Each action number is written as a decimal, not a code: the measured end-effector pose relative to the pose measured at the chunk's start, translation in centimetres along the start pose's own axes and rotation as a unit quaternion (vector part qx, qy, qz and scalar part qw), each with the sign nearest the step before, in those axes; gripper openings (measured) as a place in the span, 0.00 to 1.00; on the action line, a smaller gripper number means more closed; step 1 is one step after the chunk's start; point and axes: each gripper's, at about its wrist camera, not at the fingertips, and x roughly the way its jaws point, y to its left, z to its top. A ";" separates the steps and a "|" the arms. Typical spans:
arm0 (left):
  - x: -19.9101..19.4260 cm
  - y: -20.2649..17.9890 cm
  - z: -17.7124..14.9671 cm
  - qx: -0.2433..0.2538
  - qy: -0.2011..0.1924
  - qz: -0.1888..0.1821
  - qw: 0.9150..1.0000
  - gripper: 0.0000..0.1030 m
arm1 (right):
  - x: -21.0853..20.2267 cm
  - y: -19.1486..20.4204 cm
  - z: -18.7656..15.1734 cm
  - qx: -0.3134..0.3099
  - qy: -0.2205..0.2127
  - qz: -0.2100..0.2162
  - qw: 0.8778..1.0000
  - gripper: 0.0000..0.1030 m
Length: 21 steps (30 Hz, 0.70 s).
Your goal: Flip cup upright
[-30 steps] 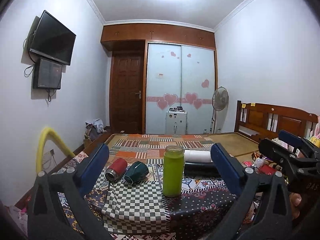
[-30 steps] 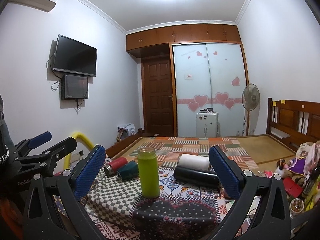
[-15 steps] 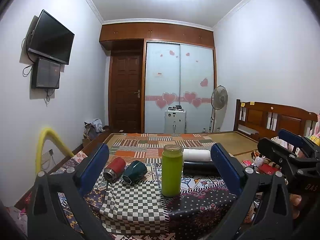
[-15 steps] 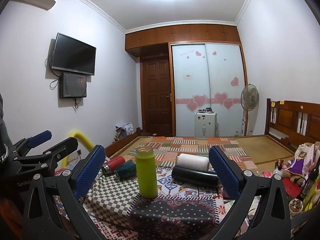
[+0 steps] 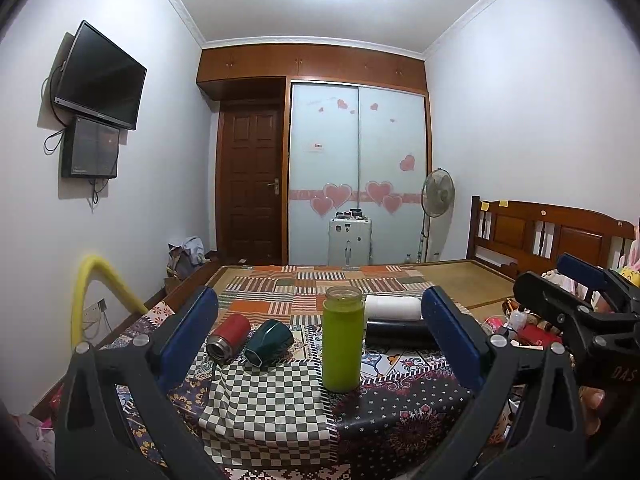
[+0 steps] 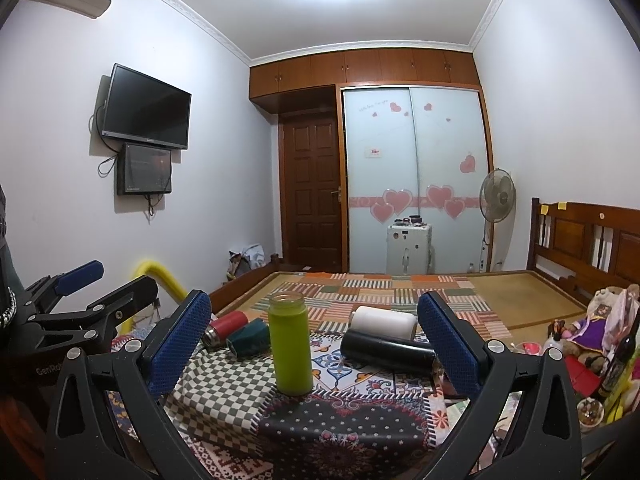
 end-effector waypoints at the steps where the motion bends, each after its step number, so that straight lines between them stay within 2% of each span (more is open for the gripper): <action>1: 0.0 0.0 0.0 0.000 -0.001 0.000 1.000 1.00 | 0.0 -0.1 0.0 0.000 0.000 0.000 1.000 1.00; 21: -0.1 -0.1 -0.1 0.006 -0.007 -0.001 1.000 1.00 | -0.1 -0.3 0.0 -0.001 -0.003 -0.003 1.000 1.00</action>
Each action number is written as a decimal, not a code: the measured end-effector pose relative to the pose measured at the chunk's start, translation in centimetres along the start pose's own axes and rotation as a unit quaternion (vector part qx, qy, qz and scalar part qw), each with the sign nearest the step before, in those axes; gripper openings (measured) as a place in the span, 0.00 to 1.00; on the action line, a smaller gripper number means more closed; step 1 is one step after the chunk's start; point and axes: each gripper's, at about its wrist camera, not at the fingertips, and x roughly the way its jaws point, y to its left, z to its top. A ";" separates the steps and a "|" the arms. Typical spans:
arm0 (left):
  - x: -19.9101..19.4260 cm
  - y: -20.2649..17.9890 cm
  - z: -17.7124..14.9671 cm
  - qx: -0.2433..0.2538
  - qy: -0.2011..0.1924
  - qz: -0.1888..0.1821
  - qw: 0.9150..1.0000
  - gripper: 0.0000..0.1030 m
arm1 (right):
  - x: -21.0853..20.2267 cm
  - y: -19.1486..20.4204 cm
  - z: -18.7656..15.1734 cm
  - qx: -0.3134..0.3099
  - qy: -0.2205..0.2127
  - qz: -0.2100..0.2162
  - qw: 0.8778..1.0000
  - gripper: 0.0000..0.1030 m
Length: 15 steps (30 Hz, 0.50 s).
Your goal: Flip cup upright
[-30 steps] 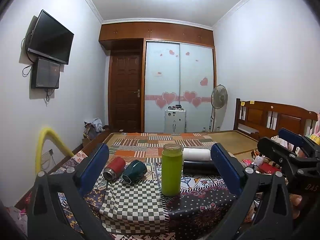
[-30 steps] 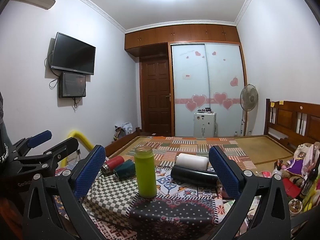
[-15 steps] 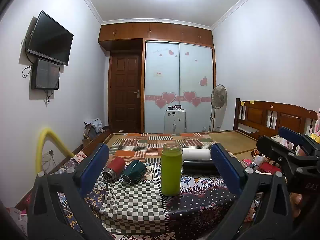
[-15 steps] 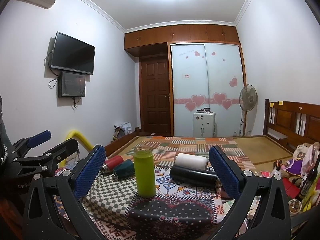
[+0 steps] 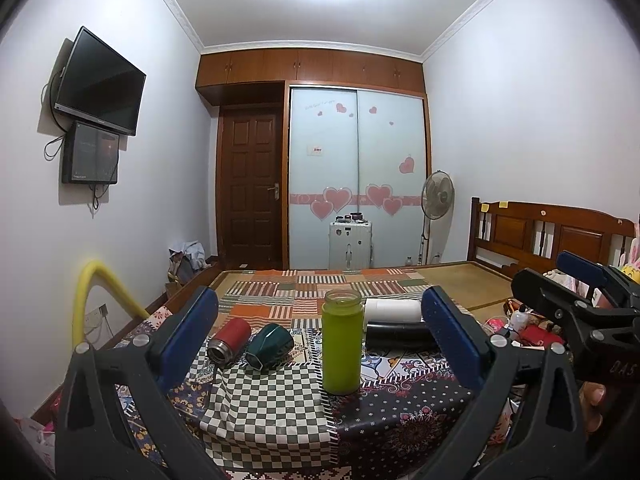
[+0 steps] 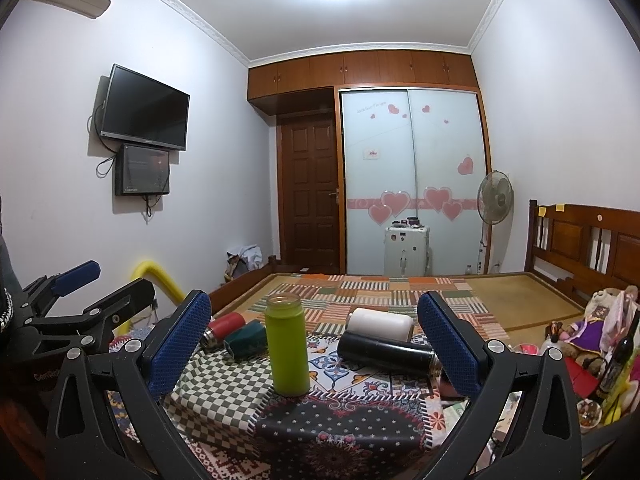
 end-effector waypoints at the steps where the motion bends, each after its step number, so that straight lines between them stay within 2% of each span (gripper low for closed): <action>1: 0.0 0.0 0.0 0.000 0.000 -0.001 1.000 1.00 | 0.0 0.0 0.0 0.000 0.000 0.000 1.000 1.00; 15: 0.4 0.0 -0.1 -0.001 0.009 -0.010 1.000 1.00 | -0.1 0.1 0.0 -0.002 -0.005 -0.004 1.000 1.00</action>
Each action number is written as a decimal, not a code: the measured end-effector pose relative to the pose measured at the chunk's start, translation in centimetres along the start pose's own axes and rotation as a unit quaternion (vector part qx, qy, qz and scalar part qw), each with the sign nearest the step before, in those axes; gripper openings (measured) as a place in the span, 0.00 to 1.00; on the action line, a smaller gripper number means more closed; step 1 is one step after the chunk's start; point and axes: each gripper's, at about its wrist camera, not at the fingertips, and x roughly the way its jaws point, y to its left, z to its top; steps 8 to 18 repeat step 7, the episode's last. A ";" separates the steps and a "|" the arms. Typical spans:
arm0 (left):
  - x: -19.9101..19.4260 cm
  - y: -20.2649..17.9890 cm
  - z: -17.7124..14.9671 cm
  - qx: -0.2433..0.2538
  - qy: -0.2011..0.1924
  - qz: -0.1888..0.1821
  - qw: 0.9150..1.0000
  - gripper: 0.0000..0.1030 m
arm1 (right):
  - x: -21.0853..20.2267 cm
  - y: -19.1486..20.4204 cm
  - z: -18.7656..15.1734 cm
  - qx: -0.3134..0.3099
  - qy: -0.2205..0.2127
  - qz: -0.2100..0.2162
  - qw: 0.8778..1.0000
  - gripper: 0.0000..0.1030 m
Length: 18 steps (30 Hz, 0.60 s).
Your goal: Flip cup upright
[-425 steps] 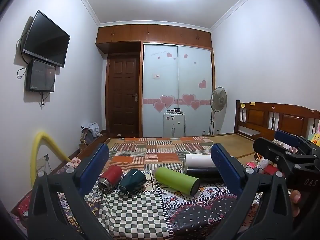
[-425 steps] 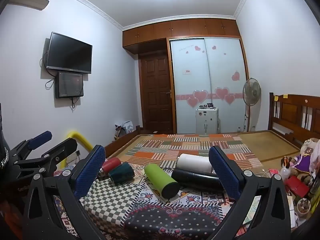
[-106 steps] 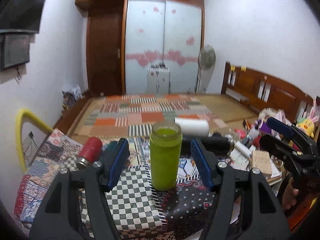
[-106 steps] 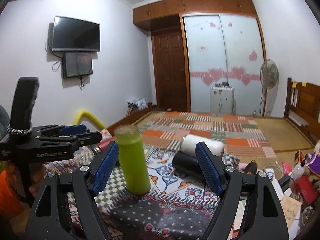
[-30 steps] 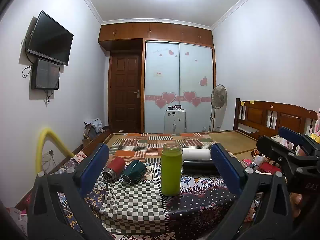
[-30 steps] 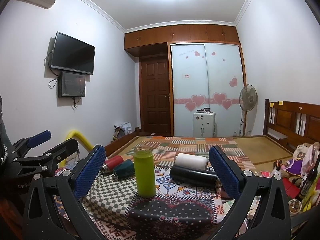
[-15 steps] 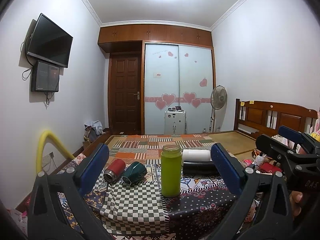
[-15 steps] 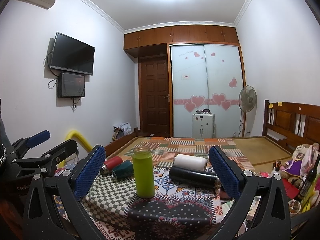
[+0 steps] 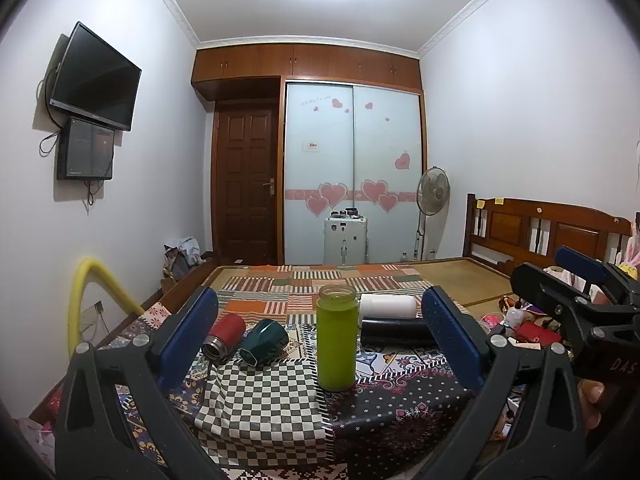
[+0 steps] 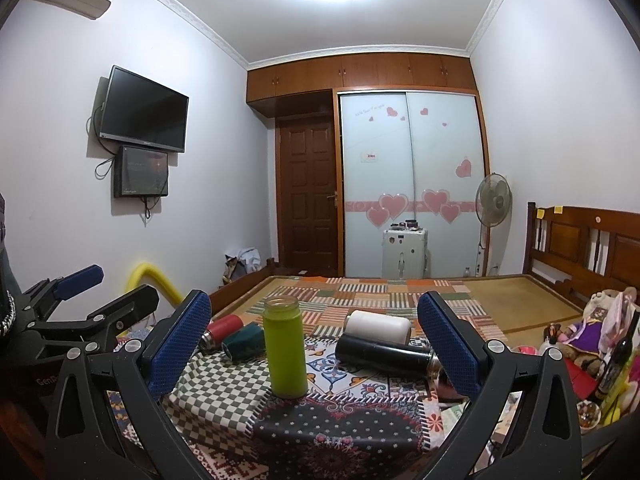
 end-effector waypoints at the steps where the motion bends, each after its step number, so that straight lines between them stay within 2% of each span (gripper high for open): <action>1: 0.0 0.0 0.0 0.000 0.001 0.000 1.000 1.00 | 0.0 0.0 0.0 0.000 0.001 0.000 1.000 1.00; 18: 0.1 0.0 -0.1 -0.002 0.002 0.003 1.000 1.00 | 0.1 -0.2 0.1 0.001 0.003 0.000 1.000 1.00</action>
